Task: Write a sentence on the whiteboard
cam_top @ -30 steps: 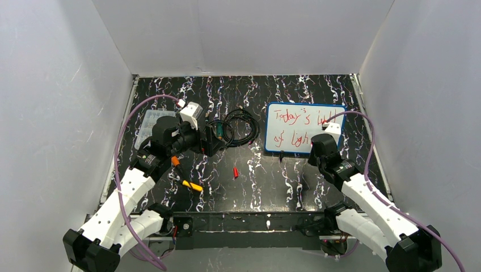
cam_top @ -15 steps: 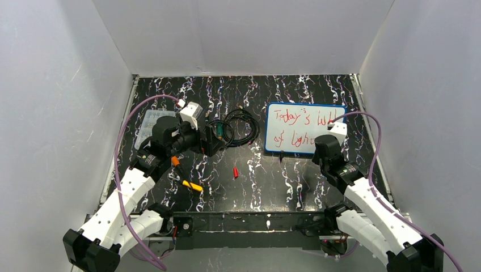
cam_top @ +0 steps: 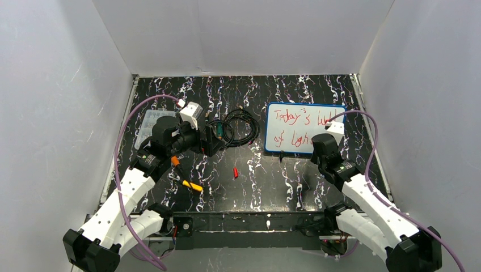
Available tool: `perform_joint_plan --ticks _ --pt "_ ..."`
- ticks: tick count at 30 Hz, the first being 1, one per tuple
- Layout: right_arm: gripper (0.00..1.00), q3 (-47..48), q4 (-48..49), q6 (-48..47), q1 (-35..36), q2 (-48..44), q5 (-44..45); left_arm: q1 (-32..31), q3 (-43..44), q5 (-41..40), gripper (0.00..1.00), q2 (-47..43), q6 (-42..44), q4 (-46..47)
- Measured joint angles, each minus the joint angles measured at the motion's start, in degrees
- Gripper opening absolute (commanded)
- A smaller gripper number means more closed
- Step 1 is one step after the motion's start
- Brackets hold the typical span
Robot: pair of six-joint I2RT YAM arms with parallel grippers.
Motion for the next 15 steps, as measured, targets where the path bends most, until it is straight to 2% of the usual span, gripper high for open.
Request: perform_joint_plan --ticks 8,15 --pt "0.01 0.0 0.7 -0.4 -0.3 0.7 -0.1 0.0 0.0 0.0 0.91 0.0 0.0 0.0" --pt "0.01 1.8 -2.7 0.1 -0.3 -3.1 -2.1 0.0 0.0 0.0 0.91 0.0 0.0 0.0"
